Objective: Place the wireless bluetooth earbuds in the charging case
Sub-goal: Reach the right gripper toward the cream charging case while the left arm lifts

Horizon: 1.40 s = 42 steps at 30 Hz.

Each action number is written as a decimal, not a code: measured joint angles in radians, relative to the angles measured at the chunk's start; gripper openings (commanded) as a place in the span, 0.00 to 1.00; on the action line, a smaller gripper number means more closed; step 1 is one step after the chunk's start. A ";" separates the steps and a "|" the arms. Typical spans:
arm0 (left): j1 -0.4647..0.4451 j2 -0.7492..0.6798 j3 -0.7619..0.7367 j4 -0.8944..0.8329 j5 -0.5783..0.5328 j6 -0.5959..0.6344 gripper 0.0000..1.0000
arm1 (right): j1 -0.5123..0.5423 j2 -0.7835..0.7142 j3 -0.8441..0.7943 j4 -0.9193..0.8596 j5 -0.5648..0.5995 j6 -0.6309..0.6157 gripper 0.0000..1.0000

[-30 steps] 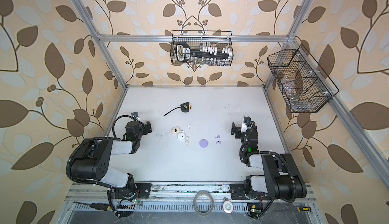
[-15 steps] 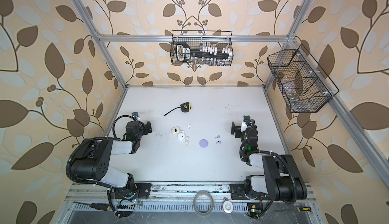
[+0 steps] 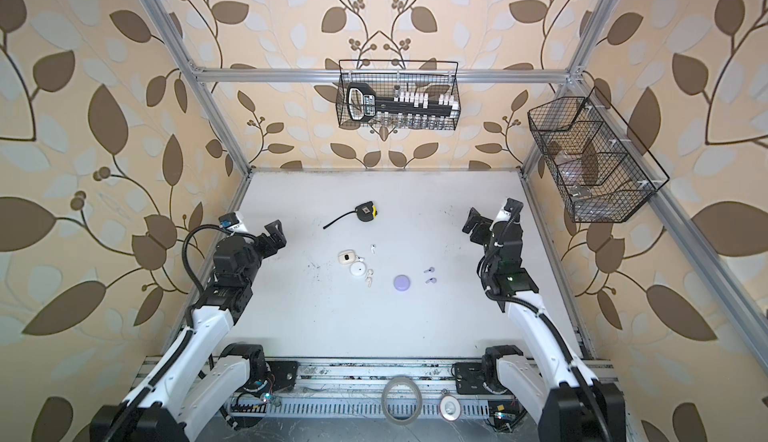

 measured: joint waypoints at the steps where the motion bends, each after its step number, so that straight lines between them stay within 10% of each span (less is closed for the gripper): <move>1: 0.000 -0.011 -0.004 -0.011 0.009 -0.026 0.99 | 0.055 -0.039 -0.008 0.008 -0.003 0.000 1.00; 13: 0.000 0.100 0.218 -0.231 0.205 -0.165 0.99 | 0.541 0.134 -0.034 0.102 -0.053 -0.271 0.92; 25: 0.000 0.006 0.185 -0.317 0.195 -0.104 0.99 | 0.573 0.741 0.338 0.010 -0.216 -0.322 0.35; 42: 0.000 0.031 0.185 -0.319 0.167 -0.072 0.99 | 0.635 1.142 0.673 -0.226 -0.200 -0.303 0.21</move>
